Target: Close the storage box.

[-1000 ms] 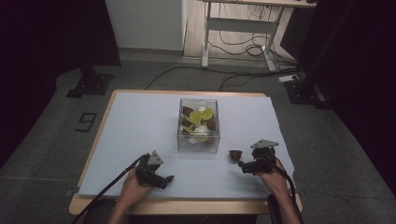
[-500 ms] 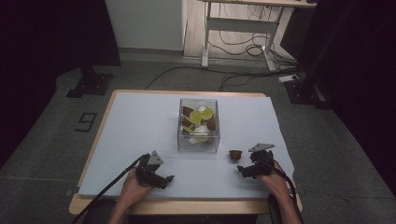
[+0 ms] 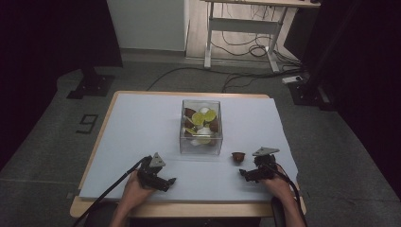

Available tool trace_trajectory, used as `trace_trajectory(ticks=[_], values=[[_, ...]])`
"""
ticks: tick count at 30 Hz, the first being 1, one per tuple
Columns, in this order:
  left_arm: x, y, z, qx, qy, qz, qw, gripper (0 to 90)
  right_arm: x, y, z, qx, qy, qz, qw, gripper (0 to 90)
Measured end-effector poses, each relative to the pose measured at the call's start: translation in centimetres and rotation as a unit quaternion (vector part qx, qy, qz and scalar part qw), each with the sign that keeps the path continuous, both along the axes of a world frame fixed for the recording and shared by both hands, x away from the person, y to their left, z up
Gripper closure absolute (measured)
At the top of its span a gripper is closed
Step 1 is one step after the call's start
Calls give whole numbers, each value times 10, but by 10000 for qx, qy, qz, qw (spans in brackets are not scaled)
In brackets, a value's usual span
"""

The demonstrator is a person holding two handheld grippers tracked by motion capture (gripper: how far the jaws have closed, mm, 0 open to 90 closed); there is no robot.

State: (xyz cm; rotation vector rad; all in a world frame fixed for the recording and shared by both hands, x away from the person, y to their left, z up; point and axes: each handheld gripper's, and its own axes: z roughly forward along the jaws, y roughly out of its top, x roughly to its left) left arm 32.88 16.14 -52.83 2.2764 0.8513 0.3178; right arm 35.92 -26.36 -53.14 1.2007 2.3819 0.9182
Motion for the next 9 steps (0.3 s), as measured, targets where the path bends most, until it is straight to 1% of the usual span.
trace_trajectory(ticks=[4, 9], values=[[0, 0, 0, 15, 0, -7, 10000, 37, -4, -4, -5, 184, -230, 50, 9996, 0], [0, 0, 0, 20, 4, -10, 10000, 37, -4, -4, -5, 166, -254, 58, 9995, 0]])
